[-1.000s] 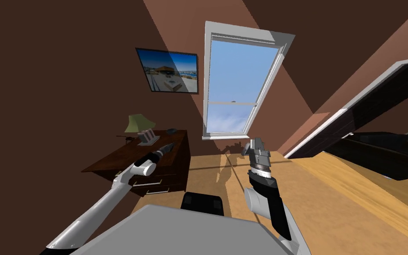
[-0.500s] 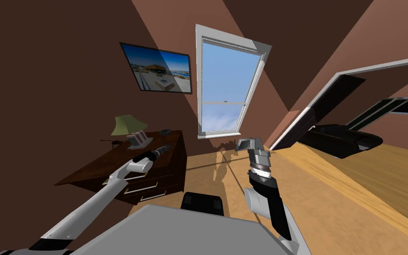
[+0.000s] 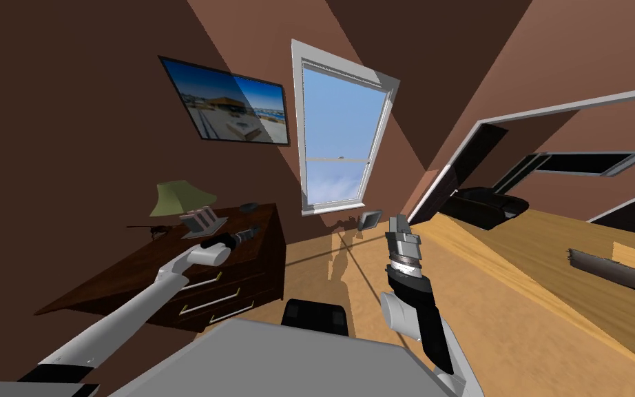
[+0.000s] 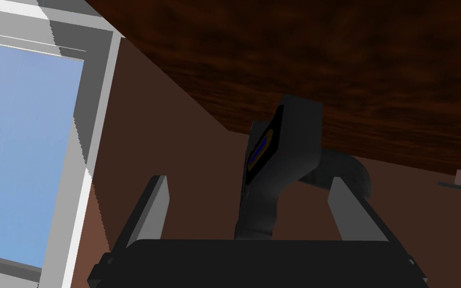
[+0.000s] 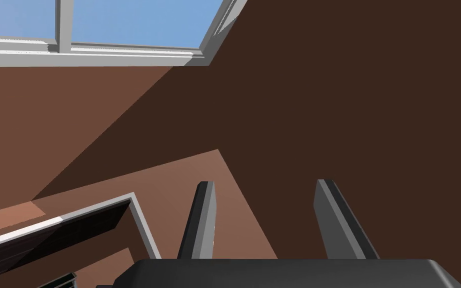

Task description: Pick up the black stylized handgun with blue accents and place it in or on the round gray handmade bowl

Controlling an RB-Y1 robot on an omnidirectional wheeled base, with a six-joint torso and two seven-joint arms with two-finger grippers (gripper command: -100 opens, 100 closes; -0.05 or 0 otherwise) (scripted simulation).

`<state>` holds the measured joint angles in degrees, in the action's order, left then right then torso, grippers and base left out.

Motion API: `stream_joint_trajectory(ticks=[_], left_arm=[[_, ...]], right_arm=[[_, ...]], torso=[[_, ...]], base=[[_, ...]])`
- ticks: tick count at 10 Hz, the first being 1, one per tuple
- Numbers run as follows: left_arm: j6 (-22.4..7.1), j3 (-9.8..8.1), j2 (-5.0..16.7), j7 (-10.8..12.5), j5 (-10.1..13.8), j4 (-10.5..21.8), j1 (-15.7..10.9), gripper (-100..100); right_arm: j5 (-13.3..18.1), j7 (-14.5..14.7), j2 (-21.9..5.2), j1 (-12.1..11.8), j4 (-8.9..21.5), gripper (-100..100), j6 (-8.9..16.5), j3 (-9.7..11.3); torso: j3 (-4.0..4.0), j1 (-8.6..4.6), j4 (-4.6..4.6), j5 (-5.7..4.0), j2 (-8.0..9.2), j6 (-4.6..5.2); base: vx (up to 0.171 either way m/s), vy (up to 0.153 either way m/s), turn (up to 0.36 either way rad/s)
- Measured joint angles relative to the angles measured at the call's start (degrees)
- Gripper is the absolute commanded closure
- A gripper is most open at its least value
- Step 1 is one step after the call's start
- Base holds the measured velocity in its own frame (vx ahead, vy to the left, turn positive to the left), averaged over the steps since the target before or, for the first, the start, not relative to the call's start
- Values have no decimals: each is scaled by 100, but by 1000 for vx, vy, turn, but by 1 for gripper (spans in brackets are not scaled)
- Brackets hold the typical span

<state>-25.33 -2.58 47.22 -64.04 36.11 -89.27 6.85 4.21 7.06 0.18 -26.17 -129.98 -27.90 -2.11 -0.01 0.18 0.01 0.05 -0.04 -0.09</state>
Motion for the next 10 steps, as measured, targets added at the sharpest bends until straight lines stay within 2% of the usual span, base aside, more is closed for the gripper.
stream_joint_trajectory(ticks=[1,3,4,5,7,8,9,10], left_arm=[[-126,36,184,-75,106,155,-53,-100],[-397,-7,308,-100,70,148,-54,-100],[-567,-25,470,-120,134,165,-37,-100],[-594,28,563,-184,233,319,-108,-100],[-836,103,803,-283,313,563,-261,-100],[-903,98,892,-316,360,590,-218,-100],[-914,97,899,-322,365,591,-212,0],[-913,97,898,-321,365,591,-213,-100]], right_arm=[[0,0,0,0,0,0,0,0],[0,0,0,0,0,0,0,0],[0,0,0,0,0,0,0,0],[0,0,0,-1,0,0,0,-1],[0,0,0,-1,0,0,0,0],[0,0,0,-1,0,0,0,-1],[0,0,0,-1,0,0,0,-1],[0,0,0,-2,0,0,0,-1]], torso=[[-1,-1,0,-1,-2,2],[-1,-1,0,0,-2,-1],[0,-3,0,-1,0,0],[-2,1,-1,1,-4,-4],[-2,1,-1,0,-4,-3],[-2,1,-1,1,-3,-5],[-5,2,-2,1,-9,-6],[-8,3,-3,2,-14,-5]], base=[[-38,3,-90],[-46,-11,-166],[-36,-5,-77],[-35,-11,-210],[-42,-4,-147],[-16,-2,-16],[0,0,0],[12,18,-159]])
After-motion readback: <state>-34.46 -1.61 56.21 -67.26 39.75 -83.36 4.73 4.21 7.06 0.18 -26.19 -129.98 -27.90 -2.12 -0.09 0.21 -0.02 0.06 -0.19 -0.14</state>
